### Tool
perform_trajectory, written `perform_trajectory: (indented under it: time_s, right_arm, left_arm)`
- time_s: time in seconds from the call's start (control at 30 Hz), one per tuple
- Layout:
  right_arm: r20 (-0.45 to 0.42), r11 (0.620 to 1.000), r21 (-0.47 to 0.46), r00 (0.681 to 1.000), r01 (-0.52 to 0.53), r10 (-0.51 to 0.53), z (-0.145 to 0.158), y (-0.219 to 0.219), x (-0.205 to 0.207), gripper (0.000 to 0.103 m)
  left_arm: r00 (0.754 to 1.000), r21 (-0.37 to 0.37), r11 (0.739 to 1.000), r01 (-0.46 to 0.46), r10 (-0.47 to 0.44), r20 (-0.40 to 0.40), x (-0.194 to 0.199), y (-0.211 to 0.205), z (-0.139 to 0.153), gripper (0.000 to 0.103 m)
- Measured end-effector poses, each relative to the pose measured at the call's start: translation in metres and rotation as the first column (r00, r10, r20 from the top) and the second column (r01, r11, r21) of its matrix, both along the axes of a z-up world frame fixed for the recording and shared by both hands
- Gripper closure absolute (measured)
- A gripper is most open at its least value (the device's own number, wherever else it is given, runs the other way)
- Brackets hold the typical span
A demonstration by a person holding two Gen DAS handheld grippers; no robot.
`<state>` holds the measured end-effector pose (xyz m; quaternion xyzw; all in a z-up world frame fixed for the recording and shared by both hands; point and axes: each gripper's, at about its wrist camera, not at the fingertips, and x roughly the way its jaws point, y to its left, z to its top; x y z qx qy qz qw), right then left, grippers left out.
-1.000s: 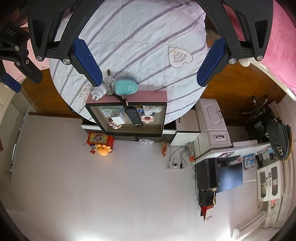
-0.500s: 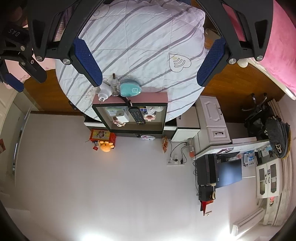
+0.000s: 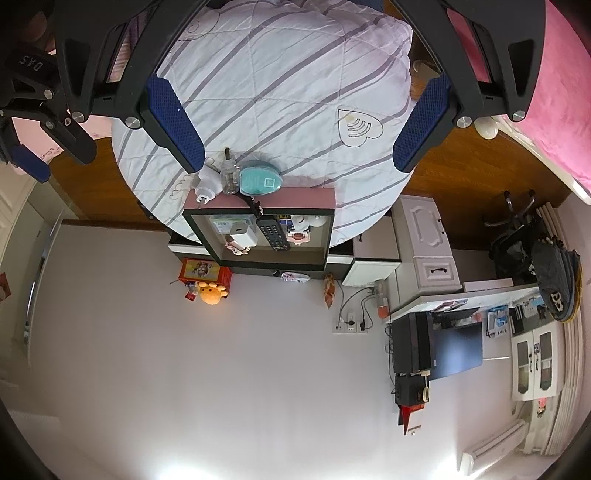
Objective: Organize rigid objects
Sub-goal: 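Withdraw both tools from the pink box back over the table, then grasp the teal round case with the left tool while the right tool grasps the white plug adapter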
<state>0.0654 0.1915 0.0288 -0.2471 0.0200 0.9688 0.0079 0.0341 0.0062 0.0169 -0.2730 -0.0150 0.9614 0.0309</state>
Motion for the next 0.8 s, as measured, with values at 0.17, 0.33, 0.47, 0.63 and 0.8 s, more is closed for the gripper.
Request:
perform_trajectory:
  time_s: [0.17, 0.33, 0.47, 0.63, 0.8]
  right_arm:
    - [0.02, 1.0, 0.002, 1.0, -0.004, 0.004, -0.005, 0.001, -0.008, 0.0]
    - [0.061, 1.0, 0.002, 0.998, -0.001, 0.001, -0.015, 0.005, -0.025, 0.0]
    - [0.105, 1.0, -0.004, 0.995, -0.004, 0.005, -0.029, 0.008, -0.043, 0.0]
    - [0.156, 1.0, 0.0, 0.988, -0.01, 0.01, -0.045, 0.012, -0.071, 0.0]
    - [0.208, 1.0, 0.004, 0.978, -0.011, 0.01, -0.061, 0.018, -0.103, 0.0]
  left_arm:
    - [1.0, 0.005, 1.0, 0.002, -0.002, 0.017, -0.008, -0.002, -0.006, 0.0]
    - [0.999, 0.009, 1.0, -0.001, 0.001, 0.052, -0.021, -0.005, -0.019, 0.0]
    - [0.996, 0.019, 1.0, -0.001, -0.001, 0.092, -0.038, -0.007, -0.034, 0.0]
    - [0.99, 0.007, 1.0, 0.019, -0.02, 0.137, -0.059, 0.001, -0.054, 0.0]
    - [0.985, -0.005, 0.999, 0.039, -0.038, 0.17, -0.084, 0.012, -0.071, 0.0]
